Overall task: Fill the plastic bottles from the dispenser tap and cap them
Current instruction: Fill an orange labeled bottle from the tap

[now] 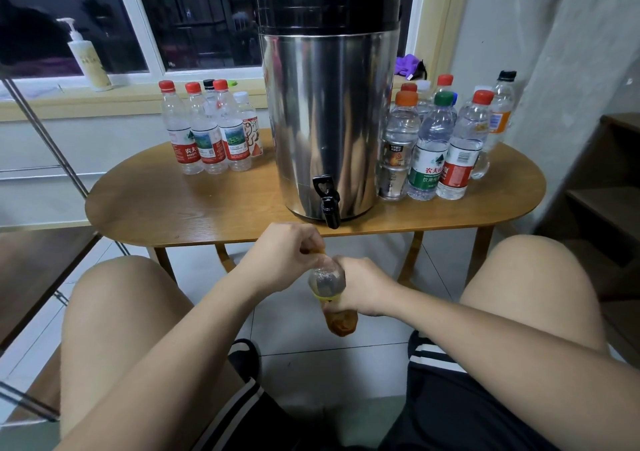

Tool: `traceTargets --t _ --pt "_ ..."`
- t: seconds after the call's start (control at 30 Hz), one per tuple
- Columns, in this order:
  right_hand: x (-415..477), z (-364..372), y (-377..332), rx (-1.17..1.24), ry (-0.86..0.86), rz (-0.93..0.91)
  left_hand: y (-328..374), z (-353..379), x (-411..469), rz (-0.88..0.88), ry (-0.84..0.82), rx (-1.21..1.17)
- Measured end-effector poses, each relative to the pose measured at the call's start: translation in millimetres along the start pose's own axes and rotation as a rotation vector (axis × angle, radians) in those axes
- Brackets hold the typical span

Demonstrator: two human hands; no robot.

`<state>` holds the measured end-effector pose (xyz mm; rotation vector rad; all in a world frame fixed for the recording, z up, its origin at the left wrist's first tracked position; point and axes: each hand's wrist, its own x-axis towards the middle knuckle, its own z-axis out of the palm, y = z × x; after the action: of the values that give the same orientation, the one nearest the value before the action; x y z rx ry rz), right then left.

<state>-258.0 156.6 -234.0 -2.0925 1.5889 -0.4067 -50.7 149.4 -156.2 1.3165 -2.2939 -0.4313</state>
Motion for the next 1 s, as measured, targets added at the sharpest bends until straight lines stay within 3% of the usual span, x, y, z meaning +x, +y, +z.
traceTargets --t 0.13,0.27,0.47,0.67,1.0 --pt "-0.6 -2.1 0.2 -0.004 0.003 -0.002 -1.0 -2.3 -0.6 0.046 -0.071 -0.075" --pt "-2.4 -7.2 0.3 0.025 0.019 -0.019 -3.9 -4.0 -1.2 0.009 -0.041 -0.159" --pt "-4.1 -11.3 -0.9 0.068 0.015 -0.011 -0.2 -2.6 0.7 -0.038 0.013 -0.085" --pt "-6.5 -18.3 -4.1 0.039 0.003 -0.061 5.5 -4.2 -2.4 0.044 -0.026 -0.059" --pt "-22.9 -43.8 2.6 0.192 -0.243 -0.092 8.6 -8.4 -12.0 0.130 -0.092 -0.184"
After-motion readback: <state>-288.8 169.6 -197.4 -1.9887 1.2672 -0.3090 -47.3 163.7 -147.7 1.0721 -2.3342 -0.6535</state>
